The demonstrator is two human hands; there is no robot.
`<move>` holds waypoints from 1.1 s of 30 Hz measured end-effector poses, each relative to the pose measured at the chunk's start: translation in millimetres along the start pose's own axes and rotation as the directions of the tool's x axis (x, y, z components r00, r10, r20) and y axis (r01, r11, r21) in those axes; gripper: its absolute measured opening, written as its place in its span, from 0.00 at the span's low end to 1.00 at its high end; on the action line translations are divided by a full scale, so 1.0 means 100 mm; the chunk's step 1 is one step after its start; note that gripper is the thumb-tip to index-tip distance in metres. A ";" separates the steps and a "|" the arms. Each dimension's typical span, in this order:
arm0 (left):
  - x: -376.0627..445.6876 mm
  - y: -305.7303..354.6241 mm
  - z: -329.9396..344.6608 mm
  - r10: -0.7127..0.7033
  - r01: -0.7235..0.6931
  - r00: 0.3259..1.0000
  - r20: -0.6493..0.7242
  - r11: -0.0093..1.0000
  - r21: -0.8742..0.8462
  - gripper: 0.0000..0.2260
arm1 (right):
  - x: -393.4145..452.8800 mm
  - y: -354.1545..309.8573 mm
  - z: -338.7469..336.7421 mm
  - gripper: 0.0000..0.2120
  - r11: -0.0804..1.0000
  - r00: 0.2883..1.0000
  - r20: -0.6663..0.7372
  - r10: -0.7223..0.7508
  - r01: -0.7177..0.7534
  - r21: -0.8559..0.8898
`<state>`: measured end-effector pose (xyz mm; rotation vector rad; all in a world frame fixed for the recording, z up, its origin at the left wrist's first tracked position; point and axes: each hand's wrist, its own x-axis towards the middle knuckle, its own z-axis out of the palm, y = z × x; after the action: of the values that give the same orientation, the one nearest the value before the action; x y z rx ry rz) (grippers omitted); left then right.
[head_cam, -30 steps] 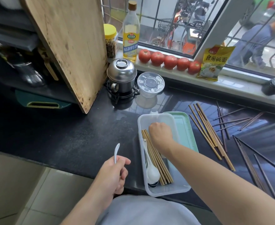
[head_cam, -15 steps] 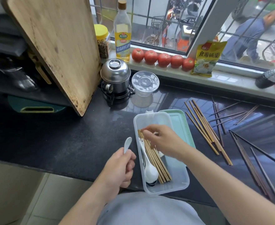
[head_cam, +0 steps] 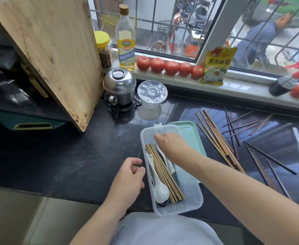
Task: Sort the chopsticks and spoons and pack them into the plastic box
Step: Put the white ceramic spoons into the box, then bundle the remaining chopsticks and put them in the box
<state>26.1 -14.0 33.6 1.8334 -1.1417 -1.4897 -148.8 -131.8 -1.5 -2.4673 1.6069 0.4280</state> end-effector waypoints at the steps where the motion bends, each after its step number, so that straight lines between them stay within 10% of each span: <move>1: -0.01 -0.02 -0.02 -0.008 0.008 1.000 0.010 1.000 0.005 0.07 | 0.07 -0.04 0.08 0.09 0.998 0.999 0.024 -0.033 0.034 -0.044; 12: -0.04 -0.18 -0.02 -0.079 0.079 0.997 -0.002 0.997 0.012 0.07 | 0.13 -0.06 0.28 0.07 0.954 0.993 -0.078 -0.094 0.067 -0.292; 17: 0.05 0.15 0.19 -0.020 0.021 1.000 0.010 0.998 -0.057 0.10 | -0.55 0.23 0.00 0.06 0.962 0.882 -0.422 0.211 -0.110 0.250; 22: 0.05 0.59 0.79 0.050 -0.035 0.990 0.133 0.993 -0.112 0.10 | -1.78 1.02 0.34 0.07 0.511 0.627 -0.178 0.758 -0.402 0.760; 33: -0.34 1.07 3.59 -0.113 0.094 0.855 0.505 0.994 0.064 0.08 | -3.12 2.65 1.52 0.06 0.095 0.435 0.265 0.861 -0.649 0.755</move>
<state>-349.7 1.0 42.5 1.5822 -1.3239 -2.1140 -532.4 75.1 -38.8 -0.8243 2.3972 -0.4992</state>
